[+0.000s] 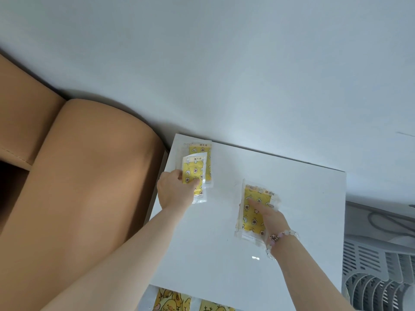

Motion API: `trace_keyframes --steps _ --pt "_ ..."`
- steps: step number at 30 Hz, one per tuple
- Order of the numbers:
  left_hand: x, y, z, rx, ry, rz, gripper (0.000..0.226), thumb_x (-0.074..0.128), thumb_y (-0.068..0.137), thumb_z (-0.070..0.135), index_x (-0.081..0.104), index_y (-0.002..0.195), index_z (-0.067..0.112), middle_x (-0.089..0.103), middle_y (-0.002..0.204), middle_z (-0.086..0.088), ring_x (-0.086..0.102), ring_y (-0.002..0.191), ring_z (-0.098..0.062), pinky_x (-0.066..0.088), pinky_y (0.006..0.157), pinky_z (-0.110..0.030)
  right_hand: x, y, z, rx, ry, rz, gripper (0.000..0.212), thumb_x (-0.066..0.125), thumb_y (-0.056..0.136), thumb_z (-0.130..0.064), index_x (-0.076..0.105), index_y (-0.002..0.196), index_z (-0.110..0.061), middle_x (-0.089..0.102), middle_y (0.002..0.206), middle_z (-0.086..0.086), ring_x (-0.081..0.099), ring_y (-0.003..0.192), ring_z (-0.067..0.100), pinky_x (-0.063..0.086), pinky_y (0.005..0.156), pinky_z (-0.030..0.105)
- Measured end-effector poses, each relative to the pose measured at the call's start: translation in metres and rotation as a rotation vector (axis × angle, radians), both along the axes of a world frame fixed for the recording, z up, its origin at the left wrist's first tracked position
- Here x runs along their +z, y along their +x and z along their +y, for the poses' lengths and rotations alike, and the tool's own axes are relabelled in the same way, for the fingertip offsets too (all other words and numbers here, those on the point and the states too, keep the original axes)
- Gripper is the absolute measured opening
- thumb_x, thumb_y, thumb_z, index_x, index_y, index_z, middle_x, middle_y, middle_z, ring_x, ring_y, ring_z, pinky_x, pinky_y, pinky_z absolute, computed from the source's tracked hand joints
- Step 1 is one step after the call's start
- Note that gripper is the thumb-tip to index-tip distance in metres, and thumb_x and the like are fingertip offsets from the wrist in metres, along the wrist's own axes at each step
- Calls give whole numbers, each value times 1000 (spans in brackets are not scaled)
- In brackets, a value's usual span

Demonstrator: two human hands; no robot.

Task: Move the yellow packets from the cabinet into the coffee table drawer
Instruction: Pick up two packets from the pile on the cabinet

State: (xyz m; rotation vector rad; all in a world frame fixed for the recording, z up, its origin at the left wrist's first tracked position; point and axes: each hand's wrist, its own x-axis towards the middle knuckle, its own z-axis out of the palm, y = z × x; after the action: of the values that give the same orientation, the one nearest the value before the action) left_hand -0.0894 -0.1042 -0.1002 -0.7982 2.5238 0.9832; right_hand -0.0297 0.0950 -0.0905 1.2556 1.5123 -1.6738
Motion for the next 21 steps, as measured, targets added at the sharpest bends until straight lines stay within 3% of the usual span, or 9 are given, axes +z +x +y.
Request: trace_keyframes --steps 2,4,6,10,13,15,18,21 --pt "9 4 -7 -2 163 48 12 71 82 24 65 86 14 64 83 3 58 82 -14 40 63 -19 -3 2 1 22 6 -39 21 69 82 -37 60 85 -19 62 92 -1 56 93 23 41 89 35" --pt "21 7 -15 -48 323 70 9 65 88 21 61 96 21 64 87 10 59 84 -9 42 69 -13 2 0 -1 47 8 -56 37 67 80 -47 61 99 -16 62 100 2 56 97 24 41 93 36" --pt "30 6 -24 -122 352 74 17 58 93 25 57 109 21 64 97 8 60 95 -14 45 81 -24 5 -3 -3 12 -43 -48 69 65 68 -65 60 117 -17 61 120 5 55 113 28 39 103 43" --pt "50 -1 -31 -57 572 -27 26 53 95 14 42 117 22 57 109 12 55 108 -13 40 93 -28 13 -13 -1 -144 -170 -21 55 39 92 -56 63 118 -14 66 116 15 59 110 35 41 102 47" --pt "64 -5 -28 -209 594 -168 34 54 92 6 41 110 31 53 115 10 54 100 -2 42 80 -20 14 -17 0 -185 -226 -27 64 35 90 -61 64 118 -12 67 113 17 61 107 36 41 102 48" --pt "69 -5 -26 -322 579 -251 32 59 90 8 47 107 32 60 113 11 59 96 -3 44 74 -19 15 -18 -1 -214 -247 -38 68 33 89 -63 63 120 -11 66 116 18 60 110 37 42 101 47" --pt "71 -5 -23 -368 605 -372 43 71 81 8 47 108 31 72 95 9 66 82 -8 42 59 -21 18 -18 -1 -219 -329 -37 70 32 88 -65 64 118 -10 64 120 19 57 115 38 42 100 47" --pt "78 -13 -20 -503 559 -484 42 76 75 8 52 104 26 73 85 8 64 76 -9 42 63 -22 23 -21 0 -155 -355 -35 73 33 85 -68 68 108 -9 64 118 19 57 113 40 41 99 49"
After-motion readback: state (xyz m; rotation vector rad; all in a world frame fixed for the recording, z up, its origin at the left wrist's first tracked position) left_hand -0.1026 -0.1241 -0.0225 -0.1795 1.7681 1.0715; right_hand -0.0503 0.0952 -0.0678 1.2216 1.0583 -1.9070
